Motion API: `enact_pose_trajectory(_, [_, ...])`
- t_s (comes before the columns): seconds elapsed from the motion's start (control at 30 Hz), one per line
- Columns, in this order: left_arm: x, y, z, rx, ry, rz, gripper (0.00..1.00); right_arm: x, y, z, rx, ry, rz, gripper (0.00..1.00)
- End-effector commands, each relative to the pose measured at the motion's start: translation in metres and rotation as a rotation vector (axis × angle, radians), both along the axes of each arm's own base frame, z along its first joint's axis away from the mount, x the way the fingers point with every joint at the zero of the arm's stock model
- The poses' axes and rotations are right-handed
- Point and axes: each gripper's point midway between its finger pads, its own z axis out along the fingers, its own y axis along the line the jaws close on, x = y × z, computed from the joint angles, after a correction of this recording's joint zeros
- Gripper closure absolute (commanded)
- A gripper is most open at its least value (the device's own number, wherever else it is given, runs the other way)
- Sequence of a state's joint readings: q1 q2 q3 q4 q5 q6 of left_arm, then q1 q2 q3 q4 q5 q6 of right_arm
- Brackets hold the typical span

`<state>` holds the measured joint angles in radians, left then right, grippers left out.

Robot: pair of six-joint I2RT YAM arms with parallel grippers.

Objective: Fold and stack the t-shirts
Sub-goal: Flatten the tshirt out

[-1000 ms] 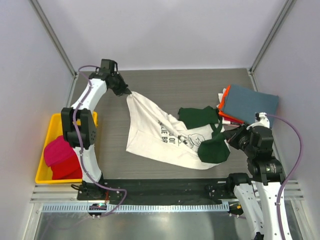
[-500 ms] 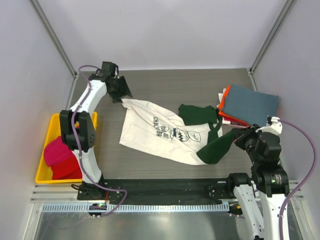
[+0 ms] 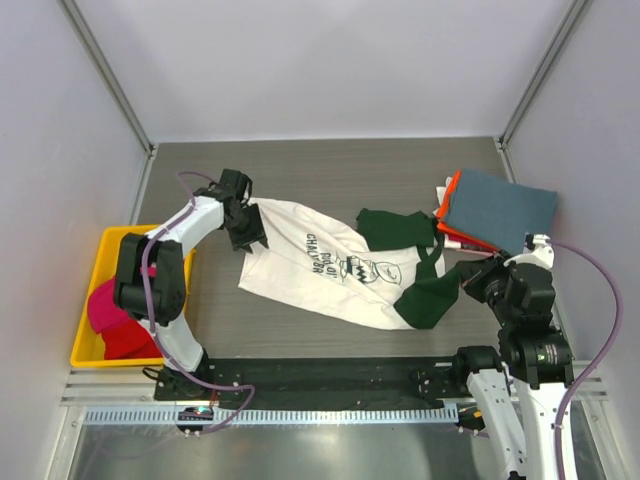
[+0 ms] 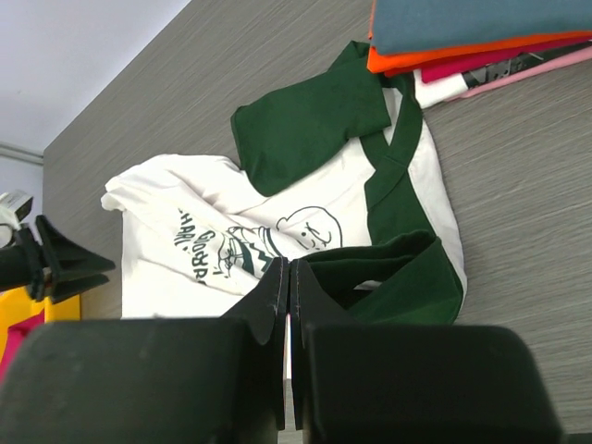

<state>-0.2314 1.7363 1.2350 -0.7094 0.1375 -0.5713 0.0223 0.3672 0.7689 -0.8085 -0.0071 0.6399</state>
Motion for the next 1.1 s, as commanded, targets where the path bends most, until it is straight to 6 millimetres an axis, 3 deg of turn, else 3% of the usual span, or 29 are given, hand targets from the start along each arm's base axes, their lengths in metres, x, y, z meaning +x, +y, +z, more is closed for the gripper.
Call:
enact_pose_trajectory(0.0, [0.023,-0.008,-0.003,0.002,-0.065,-0.001,0.54,0.006,0.008,0.010,0.023,-0.033,0.039,0.99])
enact_pose_trajectory(0.5, [0.036,-0.020,-0.031,0.079,-0.037,-0.032,0.60,0.007,0.011,0.003,0.021,-0.020,0.058,0.99])
enact_pose_trajectory(0.67, [0.029,-0.016,-0.036,0.100,-0.019,-0.022,0.81,0.007,0.010,0.003,0.023,-0.020,0.054,0.98])
enact_pose_trajectory(0.8, [0.025,-0.014,-0.029,0.110,-0.038,-0.019,1.00,0.008,0.009,0.002,0.023,-0.018,0.046,0.99])
enact_pose_trajectory(1.07, [0.020,0.005,0.009,0.177,-0.107,0.029,1.00,0.027,0.011,-0.001,0.021,0.032,0.056,0.99])
